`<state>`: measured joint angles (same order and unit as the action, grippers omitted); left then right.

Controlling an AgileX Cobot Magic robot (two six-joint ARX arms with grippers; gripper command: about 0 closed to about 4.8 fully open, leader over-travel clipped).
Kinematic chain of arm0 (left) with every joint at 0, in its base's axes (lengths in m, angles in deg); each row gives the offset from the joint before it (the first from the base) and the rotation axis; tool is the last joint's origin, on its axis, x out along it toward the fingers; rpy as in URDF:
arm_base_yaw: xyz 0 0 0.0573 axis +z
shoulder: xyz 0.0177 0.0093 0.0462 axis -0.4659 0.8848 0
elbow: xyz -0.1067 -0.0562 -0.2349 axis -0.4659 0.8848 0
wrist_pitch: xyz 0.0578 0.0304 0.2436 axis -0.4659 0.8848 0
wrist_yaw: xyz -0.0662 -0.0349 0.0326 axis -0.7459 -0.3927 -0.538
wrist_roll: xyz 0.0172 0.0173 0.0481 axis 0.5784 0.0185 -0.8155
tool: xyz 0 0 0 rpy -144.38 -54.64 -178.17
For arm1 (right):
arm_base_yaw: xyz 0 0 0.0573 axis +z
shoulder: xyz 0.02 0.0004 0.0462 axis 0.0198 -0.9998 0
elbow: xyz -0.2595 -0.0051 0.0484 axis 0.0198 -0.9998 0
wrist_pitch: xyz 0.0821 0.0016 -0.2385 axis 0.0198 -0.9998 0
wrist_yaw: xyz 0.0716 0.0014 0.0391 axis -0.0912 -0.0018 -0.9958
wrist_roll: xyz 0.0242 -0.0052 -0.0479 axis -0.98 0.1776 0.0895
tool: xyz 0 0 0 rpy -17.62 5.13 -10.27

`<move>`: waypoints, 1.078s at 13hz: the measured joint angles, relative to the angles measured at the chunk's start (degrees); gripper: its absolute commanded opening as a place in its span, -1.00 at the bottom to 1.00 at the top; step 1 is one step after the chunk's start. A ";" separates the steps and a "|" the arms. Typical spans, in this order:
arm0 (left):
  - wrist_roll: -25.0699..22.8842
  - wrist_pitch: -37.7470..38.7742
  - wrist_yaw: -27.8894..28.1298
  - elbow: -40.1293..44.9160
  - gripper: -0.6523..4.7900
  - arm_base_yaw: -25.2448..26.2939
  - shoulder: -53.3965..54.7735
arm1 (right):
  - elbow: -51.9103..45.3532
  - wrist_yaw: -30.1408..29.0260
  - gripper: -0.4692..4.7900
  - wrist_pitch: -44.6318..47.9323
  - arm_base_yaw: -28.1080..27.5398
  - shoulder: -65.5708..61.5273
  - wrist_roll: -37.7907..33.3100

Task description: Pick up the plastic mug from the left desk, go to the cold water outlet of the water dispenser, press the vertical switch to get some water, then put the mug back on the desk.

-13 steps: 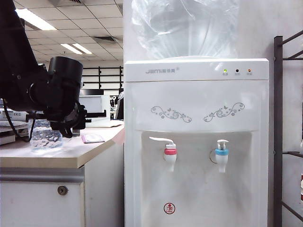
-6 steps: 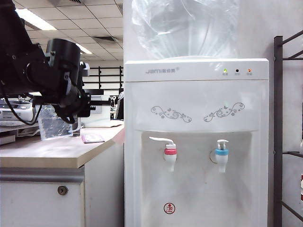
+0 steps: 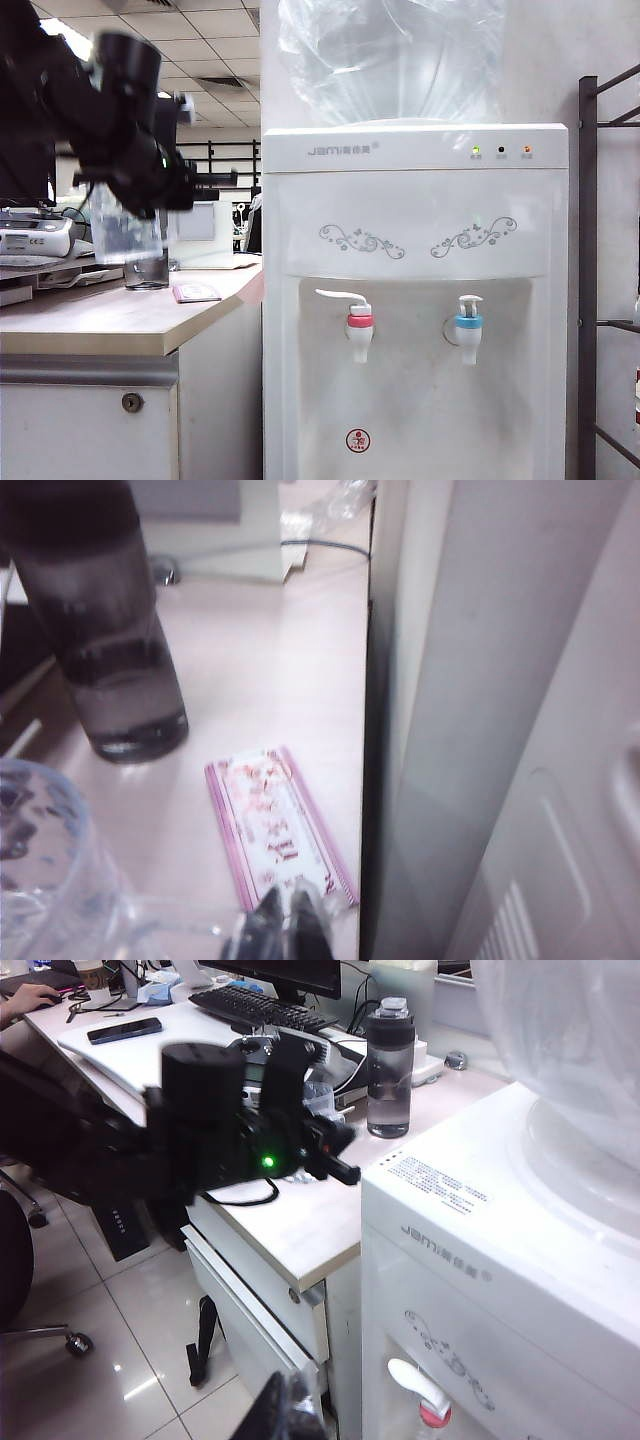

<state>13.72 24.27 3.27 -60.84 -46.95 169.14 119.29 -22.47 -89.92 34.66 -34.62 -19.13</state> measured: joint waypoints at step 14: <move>-0.55 16.76 -46.51 0.13 -0.78 0.00 -29.33 | 0.00 2.93 -0.84 6.71 0.02 1.44 0.00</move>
<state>13.17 41.03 -43.24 -60.71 -46.95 139.81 119.29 -19.54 -83.21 34.68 -33.18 -19.13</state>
